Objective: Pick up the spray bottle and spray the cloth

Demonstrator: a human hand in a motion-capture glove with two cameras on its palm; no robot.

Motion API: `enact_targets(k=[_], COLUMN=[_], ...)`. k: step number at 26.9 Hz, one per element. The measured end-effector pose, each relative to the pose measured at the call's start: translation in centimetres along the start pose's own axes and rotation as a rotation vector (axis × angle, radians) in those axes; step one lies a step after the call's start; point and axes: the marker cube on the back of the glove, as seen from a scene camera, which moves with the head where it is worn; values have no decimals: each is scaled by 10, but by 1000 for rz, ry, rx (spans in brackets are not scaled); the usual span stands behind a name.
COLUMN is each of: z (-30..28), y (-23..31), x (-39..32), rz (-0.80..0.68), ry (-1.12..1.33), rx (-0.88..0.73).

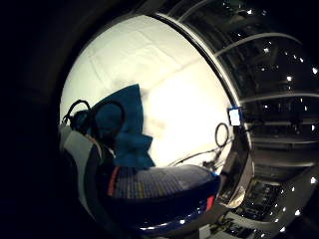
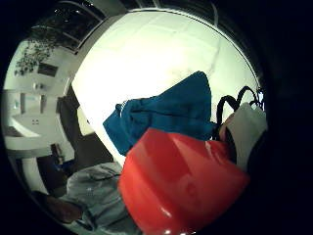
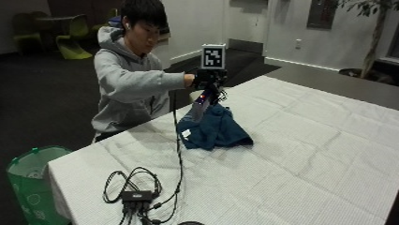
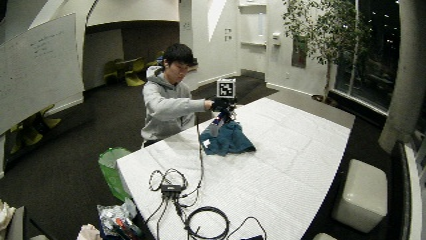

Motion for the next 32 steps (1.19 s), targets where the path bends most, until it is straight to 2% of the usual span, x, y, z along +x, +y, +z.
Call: enact_targets(k=[4, 11, 16, 18, 26, 32], z=[-1, 33, 33, 21, -50, -58], y=[-1, -1, -1, -2, -26, -55], x=[-8, -20, -29, -38, -112, -167], rz=[35, 54, 70, 67, 58, 5], ry=[-53, -24, -119, -263, -1155, -1499], rx=[-9, -58, -5, 51, 391, 528])
